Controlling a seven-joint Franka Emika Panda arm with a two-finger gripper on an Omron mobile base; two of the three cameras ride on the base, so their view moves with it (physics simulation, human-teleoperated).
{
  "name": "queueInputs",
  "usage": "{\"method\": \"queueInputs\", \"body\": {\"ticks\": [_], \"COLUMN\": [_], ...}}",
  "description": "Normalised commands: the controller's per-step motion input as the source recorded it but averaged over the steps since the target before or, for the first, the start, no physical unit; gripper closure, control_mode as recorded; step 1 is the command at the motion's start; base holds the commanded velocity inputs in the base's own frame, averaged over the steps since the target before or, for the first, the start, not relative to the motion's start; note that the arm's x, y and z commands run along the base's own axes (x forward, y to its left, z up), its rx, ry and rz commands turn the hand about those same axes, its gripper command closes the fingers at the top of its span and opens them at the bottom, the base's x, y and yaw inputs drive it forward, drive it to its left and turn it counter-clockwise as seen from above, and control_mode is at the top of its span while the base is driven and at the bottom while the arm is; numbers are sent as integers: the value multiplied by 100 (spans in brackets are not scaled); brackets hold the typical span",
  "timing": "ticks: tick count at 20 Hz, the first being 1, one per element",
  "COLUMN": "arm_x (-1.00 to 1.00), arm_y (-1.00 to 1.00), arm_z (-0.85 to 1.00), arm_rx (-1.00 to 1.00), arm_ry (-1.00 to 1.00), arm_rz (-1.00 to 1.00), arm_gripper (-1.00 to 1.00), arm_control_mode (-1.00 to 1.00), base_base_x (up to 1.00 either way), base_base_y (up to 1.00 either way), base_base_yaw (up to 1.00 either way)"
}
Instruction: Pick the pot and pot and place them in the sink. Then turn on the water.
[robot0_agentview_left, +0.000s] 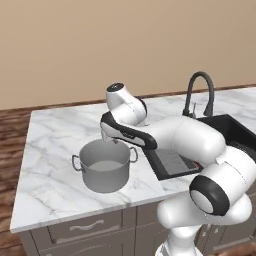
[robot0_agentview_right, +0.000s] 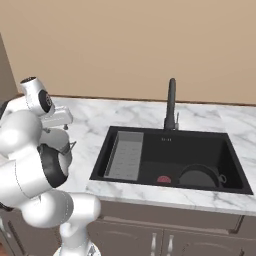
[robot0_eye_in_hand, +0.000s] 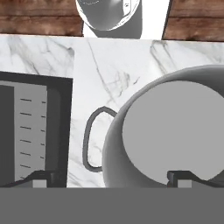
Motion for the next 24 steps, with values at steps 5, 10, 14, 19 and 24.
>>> {"method": "queueInputs", "body": {"ticks": [5, 10, 14, 19, 24], "arm_x": [0, 0, 0, 0, 0], "arm_y": [0, 0, 0, 0, 0], "arm_z": [0, 0, 0, 0, 0], "arm_rx": [0, 0, 0, 0, 0], "arm_ry": [0, 0, 0, 0, 0], "arm_rz": [0, 0, 0, 0, 0], "arm_gripper": [-100, -100, -100, -100, -100], "arm_control_mode": [100, 100, 100, 100, 100], "base_base_x": [13, 0, 0, 6, 23], "base_base_y": [-23, -42, -69, -59, -23], "base_base_yaw": [0, 0, 0, 0, 0]}}
